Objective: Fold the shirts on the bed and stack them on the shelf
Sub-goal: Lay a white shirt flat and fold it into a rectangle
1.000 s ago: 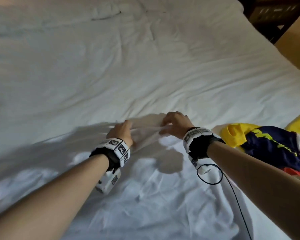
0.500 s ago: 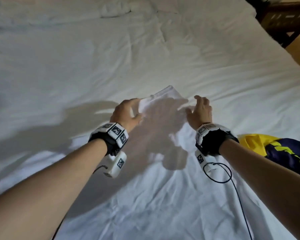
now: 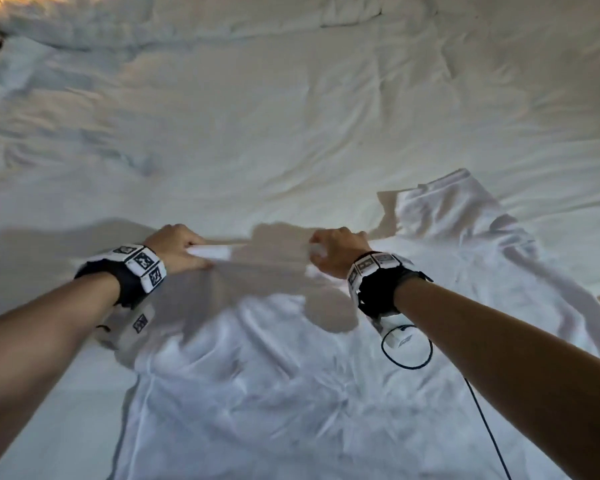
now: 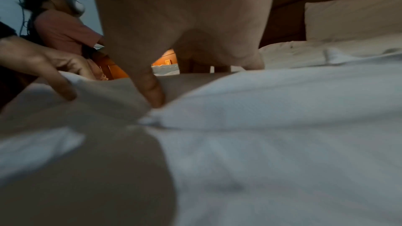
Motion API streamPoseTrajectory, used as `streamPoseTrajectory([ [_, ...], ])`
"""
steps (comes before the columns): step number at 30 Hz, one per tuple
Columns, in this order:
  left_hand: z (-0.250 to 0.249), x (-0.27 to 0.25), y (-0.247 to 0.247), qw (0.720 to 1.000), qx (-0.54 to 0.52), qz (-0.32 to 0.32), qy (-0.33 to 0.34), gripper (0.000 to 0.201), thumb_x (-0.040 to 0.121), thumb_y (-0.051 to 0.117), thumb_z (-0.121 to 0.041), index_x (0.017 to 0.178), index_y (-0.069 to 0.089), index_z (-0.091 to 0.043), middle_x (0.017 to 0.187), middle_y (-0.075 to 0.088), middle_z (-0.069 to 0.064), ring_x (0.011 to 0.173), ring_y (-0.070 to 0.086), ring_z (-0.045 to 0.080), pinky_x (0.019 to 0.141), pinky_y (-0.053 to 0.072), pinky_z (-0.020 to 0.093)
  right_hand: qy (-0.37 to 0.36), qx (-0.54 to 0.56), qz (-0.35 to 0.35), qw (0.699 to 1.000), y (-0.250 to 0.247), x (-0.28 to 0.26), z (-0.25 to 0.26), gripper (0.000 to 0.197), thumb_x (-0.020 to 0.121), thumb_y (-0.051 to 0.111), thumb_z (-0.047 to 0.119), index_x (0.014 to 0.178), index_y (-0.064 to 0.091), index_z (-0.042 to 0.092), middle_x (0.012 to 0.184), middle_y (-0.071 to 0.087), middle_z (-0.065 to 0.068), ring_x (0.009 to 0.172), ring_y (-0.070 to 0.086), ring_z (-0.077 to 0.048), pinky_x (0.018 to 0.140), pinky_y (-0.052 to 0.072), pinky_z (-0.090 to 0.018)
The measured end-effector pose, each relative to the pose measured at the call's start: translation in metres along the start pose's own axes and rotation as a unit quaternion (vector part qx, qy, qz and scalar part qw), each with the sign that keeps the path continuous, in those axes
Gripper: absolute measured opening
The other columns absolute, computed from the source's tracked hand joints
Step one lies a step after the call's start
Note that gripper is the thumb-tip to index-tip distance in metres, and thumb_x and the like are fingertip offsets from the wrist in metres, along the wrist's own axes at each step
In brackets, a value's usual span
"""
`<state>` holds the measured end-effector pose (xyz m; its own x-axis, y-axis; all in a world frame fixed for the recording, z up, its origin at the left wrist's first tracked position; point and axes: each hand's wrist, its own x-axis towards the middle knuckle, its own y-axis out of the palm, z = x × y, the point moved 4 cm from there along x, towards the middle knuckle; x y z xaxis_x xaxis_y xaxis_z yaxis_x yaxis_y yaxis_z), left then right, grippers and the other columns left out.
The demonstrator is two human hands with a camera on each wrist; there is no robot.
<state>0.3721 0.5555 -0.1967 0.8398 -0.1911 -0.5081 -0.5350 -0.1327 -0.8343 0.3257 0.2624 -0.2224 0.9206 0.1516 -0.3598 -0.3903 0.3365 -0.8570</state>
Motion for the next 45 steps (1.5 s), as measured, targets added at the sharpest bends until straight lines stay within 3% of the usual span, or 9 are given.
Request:
streamPoseTrajectory([
  [4, 0.039, -0.002, -0.021, 0.997, 0.038, -0.018, -0.072, 0.057, 0.058, 0.072, -0.072, 0.066, 0.064, -0.017, 0.068, 0.064, 0.003, 0.069, 0.059, 0.024, 0.057, 0.036, 0.028, 0.058, 0.001, -0.009, 0.998, 0.001, 0.013, 0.006, 0.024, 0.089, 0.047, 0.027, 0.106, 0.064, 0.027, 0.117, 0.061, -0.005, 0.111, 0.053, -0.029, 0.094, 0.033, -0.046],
  [11, 0.076, -0.003, 0.006, 0.915, -0.362, -0.089, -0.154, 0.028, 0.078, 0.080, -0.023, 0.103, 0.071, -0.013, 0.096, 0.069, 0.006, 0.086, 0.064, 0.022, 0.077, 0.053, 0.031, 0.080, 0.079, -0.020, 0.993, -0.001, 0.024, 0.026, 0.018, 0.084, 0.061, 0.041, 0.098, 0.071, 0.036, 0.106, 0.063, -0.002, 0.106, 0.055, -0.028, 0.098, 0.035, -0.046],
  [15, 0.081, 0.015, 0.007, 0.912, -0.334, -0.173, -0.163, 0.020, 0.074, 0.080, -0.037, 0.075, 0.070, -0.021, 0.084, 0.072, 0.003, 0.077, 0.066, 0.021, 0.075, 0.055, 0.032, 0.126, 0.157, -0.090, 0.975, -0.010, 0.041, 0.021, 0.015, 0.080, 0.065, 0.029, 0.092, 0.074, 0.028, 0.101, 0.068, -0.008, 0.096, 0.062, -0.033, 0.089, 0.052, -0.040],
  [18, 0.082, 0.010, 0.016, 0.891, -0.349, -0.206, -0.204, 0.034, 0.072, 0.074, -0.048, 0.084, 0.073, -0.016, 0.083, 0.072, 0.005, 0.072, 0.063, 0.022, 0.075, 0.048, 0.027, 0.129, 0.042, -0.133, 0.982, 0.002, 0.039, 0.031, 0.031, 0.087, 0.058, 0.024, 0.117, 0.062, 0.030, 0.126, 0.051, -0.005, 0.121, 0.046, -0.032, 0.100, 0.039, -0.052],
  [22, 0.078, -0.031, 0.038, 0.855, -0.394, -0.235, -0.243, 0.033, 0.080, 0.070, -0.047, 0.067, 0.059, -0.019, 0.077, 0.064, 0.003, 0.076, 0.060, 0.023, 0.077, 0.045, 0.025, 0.031, -0.015, -0.125, 0.992, 0.046, -0.031, 0.068, 0.068, 0.089, 0.058, 0.028, 0.148, 0.025, 0.027, 0.160, 0.007, -0.002, 0.148, 0.004, -0.029, 0.112, 0.007, -0.065],
  [27, 0.088, -0.092, 0.085, 0.870, -0.371, -0.242, -0.216, 0.025, 0.079, 0.071, -0.041, 0.083, 0.071, -0.017, 0.080, 0.070, -0.001, 0.083, 0.066, 0.023, 0.079, 0.052, 0.029, -0.159, 0.064, -0.098, 0.980, 0.158, -0.177, 0.145, 0.064, 0.073, 0.064, 0.048, 0.130, 0.050, 0.021, 0.150, 0.037, -0.013, 0.141, 0.031, -0.033, 0.101, 0.029, -0.072],
  [32, 0.084, -0.119, 0.092, 0.881, -0.370, -0.202, -0.214, 0.022, 0.081, 0.073, -0.028, 0.097, 0.074, -0.013, 0.086, 0.068, 0.001, 0.084, 0.063, 0.019, 0.085, 0.050, 0.024, -0.253, -0.008, 0.049, 0.966, 0.235, -0.279, 0.210, 0.099, 0.063, 0.063, 0.066, 0.144, 0.035, 0.017, 0.160, 0.019, -0.011, 0.148, 0.014, -0.034, 0.106, 0.003, -0.069],
  [38, 0.090, -0.121, 0.088, 0.890, -0.350, -0.226, -0.183, 0.017, 0.081, 0.070, -0.015, 0.096, 0.076, -0.010, 0.089, 0.073, 0.007, 0.081, 0.064, 0.018, 0.079, 0.050, 0.021, -0.181, -0.011, 0.028, 0.983, 0.239, -0.292, 0.232, 0.061, 0.069, 0.044, 0.018, 0.129, 0.054, 0.023, 0.151, 0.035, -0.010, 0.135, 0.044, -0.033, 0.093, 0.047, -0.059],
  [45, 0.107, -0.167, 0.108, 0.873, -0.375, -0.214, -0.226, 0.028, 0.086, 0.066, -0.034, 0.101, 0.072, -0.010, 0.102, 0.073, 0.011, 0.100, 0.066, 0.030, 0.091, 0.052, 0.035, -0.237, 0.095, 0.099, 0.962, 0.229, -0.319, 0.235, 0.110, 0.059, 0.057, 0.000, 0.154, 0.005, 0.021, 0.162, -0.011, 0.002, 0.147, -0.019, -0.025, 0.104, -0.026, -0.058],
])
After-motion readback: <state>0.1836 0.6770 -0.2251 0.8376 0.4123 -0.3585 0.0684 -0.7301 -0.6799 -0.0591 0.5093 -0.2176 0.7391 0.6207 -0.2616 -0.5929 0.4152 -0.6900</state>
